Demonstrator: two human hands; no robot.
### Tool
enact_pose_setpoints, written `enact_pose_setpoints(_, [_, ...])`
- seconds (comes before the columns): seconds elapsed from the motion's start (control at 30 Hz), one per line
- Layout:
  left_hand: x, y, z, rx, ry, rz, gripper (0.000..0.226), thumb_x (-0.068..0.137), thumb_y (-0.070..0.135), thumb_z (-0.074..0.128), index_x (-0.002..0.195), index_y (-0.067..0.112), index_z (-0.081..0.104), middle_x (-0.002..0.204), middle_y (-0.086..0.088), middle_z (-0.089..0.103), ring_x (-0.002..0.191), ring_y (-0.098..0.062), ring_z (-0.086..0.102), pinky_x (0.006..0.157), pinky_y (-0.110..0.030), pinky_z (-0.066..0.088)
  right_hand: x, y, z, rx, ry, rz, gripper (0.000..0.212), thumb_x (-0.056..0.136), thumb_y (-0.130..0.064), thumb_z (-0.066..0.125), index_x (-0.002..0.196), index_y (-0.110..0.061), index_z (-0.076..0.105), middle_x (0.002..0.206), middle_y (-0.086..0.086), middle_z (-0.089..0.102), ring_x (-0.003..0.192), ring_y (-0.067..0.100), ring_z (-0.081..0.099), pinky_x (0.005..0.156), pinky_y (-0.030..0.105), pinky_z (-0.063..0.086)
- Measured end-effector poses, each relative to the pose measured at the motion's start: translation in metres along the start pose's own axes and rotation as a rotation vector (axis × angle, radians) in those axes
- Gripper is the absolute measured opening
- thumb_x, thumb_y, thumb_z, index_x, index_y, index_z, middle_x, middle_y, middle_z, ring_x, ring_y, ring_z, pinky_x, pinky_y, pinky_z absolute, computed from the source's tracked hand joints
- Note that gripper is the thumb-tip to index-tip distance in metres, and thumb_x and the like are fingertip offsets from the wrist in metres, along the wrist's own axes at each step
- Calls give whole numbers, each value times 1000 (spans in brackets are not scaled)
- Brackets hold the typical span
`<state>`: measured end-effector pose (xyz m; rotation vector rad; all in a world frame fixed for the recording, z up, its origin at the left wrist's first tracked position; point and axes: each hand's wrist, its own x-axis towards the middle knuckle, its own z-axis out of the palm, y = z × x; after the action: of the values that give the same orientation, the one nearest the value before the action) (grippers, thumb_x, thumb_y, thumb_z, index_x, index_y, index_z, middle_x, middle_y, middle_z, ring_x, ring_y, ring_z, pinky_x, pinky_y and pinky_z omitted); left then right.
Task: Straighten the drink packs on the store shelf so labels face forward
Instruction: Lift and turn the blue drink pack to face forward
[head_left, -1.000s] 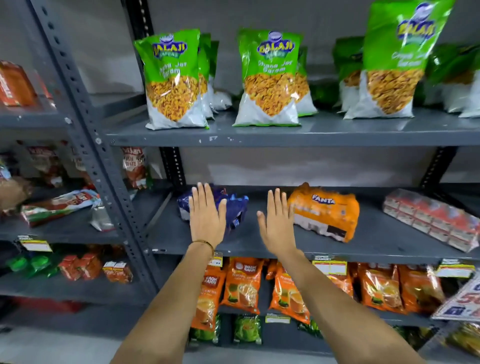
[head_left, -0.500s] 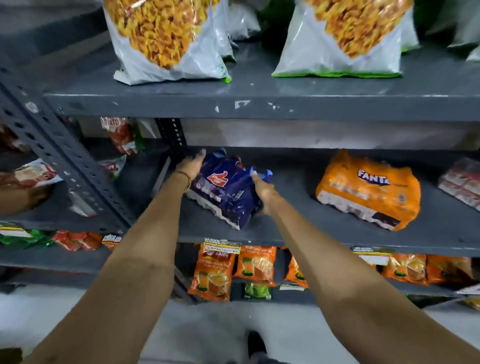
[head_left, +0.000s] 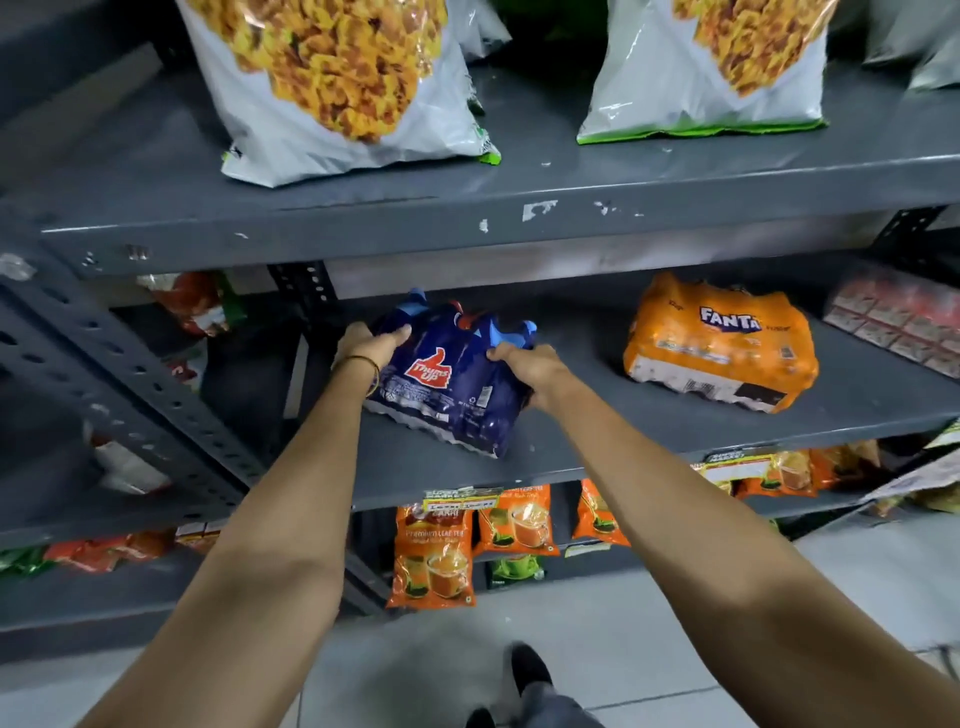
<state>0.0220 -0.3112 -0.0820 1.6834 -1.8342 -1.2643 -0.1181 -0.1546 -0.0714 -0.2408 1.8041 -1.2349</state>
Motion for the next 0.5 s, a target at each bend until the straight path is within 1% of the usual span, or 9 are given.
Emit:
enact_pose_setpoints(0.07, [-9,-4,-11,-176,24,78,76,70,44,75,129,3,51,132,-17,58,117,-33,58,101,-43,47,-6,0,3,-43,51,-113,44,69,-28,72,109,-17,56,115,8,67,100,29,67,88,43,55])
enact_pose_setpoints(0.1, [-14,-6,-15,-256,32,109,77,65,43,77,126,2,54,129,-17,61,114,-32,60,100,-44,49,-9,0,2,-70,80,-181,49,69,-28,72,114,-18,55,117,5,66,104,28,65,89,39,54])
enact_pose_setpoints(0.13, [-18,-9,-20,-319,37,150,77,63,40,79,125,2,54,126,-17,62,113,-32,61,100,-45,49,-14,1,2,-80,94,-256,51,71,-24,73,118,-19,54,117,3,65,106,26,63,91,38,53])
enact_pose_setpoints(0.2, [-33,-15,-28,-347,37,226,65,69,26,79,124,1,54,123,-17,64,109,-31,63,99,-45,50,-22,10,0,-74,83,-384,59,73,-13,75,127,-17,50,120,4,63,110,25,62,98,40,51])
enact_pose_setpoints(0.27, [-48,-28,-31,-326,53,301,54,71,11,78,119,2,54,120,-18,64,104,-27,63,96,-42,51,-29,23,-2,-70,74,-468,71,72,-2,76,135,-15,46,128,7,61,115,26,60,100,45,50])
enact_pose_setpoints(0.3, [-59,-34,-30,-309,62,322,54,71,6,78,119,2,54,121,-18,63,103,-25,61,96,-40,51,-32,30,-3,-81,76,-498,76,71,2,75,138,-16,43,130,8,60,117,26,59,100,46,50])
enact_pose_setpoints(0.37, [-74,-56,-22,-288,71,301,58,69,1,78,120,2,50,124,-19,60,108,-28,59,97,-42,49,-40,41,-3,-130,86,-544,83,71,9,73,142,-18,40,133,9,58,119,24,57,101,44,50])
enact_pose_setpoints(0.43, [-89,-74,-12,-285,64,264,61,67,-1,79,120,1,48,124,-20,60,112,-31,59,97,-45,50,-46,49,-5,-186,88,-578,85,73,11,72,145,-17,37,135,10,55,118,20,55,101,43,49])
enact_pose_setpoints(0.5, [-97,-83,-7,-305,63,242,63,67,-4,78,123,0,47,123,-16,60,112,-28,59,94,-41,50,-48,51,-8,-253,99,-581,84,75,9,72,146,-16,35,138,11,53,122,22,54,102,45,49])
